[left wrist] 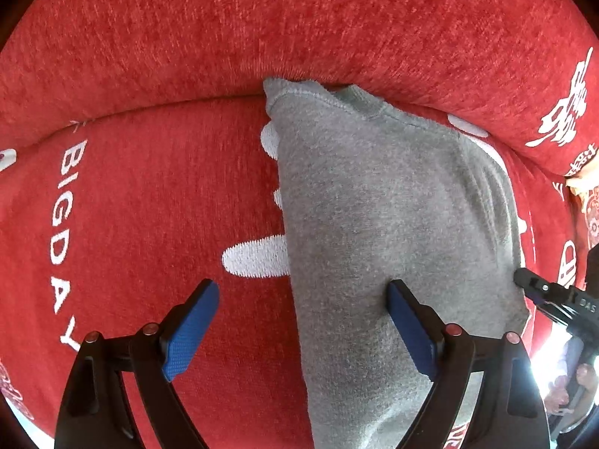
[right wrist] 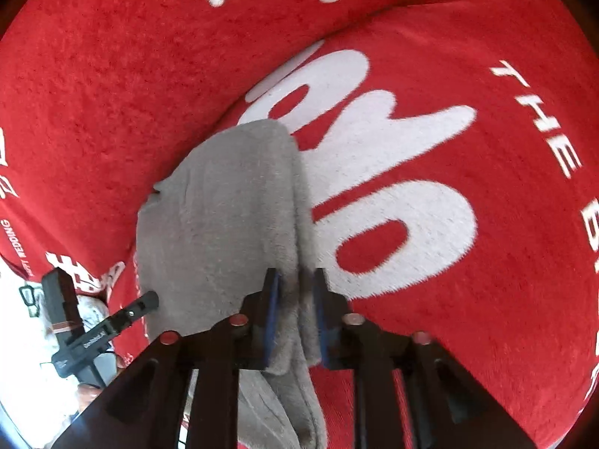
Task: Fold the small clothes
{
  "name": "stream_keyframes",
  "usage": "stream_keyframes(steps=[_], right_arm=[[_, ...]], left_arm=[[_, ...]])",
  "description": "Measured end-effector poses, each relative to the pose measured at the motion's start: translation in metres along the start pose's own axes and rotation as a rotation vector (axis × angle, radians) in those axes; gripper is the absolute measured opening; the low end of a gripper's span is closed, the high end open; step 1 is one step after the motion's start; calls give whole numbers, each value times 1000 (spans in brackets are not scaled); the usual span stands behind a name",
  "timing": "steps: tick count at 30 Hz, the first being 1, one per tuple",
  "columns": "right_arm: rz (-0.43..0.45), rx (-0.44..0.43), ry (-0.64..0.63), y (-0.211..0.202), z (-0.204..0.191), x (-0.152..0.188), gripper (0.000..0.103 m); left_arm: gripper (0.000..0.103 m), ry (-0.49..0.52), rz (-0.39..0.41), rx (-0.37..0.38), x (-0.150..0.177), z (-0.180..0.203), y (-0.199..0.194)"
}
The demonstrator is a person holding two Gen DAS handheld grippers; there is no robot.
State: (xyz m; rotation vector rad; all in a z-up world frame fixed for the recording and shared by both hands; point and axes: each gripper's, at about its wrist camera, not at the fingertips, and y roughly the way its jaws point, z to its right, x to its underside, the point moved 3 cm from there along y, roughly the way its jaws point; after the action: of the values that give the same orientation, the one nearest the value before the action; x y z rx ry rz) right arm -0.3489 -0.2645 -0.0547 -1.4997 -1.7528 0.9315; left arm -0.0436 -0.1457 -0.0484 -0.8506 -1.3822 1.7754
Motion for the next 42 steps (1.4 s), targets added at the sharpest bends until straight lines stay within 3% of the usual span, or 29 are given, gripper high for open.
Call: stream_keyframes(steps=[3, 5, 8, 20, 25, 28, 35, 42], right_arm=[[-13, -20, 5, -6, 4, 1, 39], [-10, -32, 6, -10, 6, 1, 54], [-4, -56, 10, -16, 9, 0, 60], [-89, -121, 58, 7, 17, 0, 62], [-108, -134, 21, 6, 15, -2, 62], [-120, -151, 16, 6, 18, -3, 62], [-166, -225, -16, 19, 9, -9, 64], [-198, -286, -46, 43, -15, -11, 65]], left_arm=[[92, -2, -1, -4, 0, 1, 0], [92, -2, -1, -5, 0, 1, -1], [92, -3, -1, -7, 1, 0, -2], [95, -41, -26, 12, 4, -8, 1], [95, -10, -38, 115, 8, -13, -4], [95, 10, -90, 166, 12, -12, 4], [95, 34, -130, 245, 12, 9, 18], [96, 34, -136, 220, 7, 17, 26]])
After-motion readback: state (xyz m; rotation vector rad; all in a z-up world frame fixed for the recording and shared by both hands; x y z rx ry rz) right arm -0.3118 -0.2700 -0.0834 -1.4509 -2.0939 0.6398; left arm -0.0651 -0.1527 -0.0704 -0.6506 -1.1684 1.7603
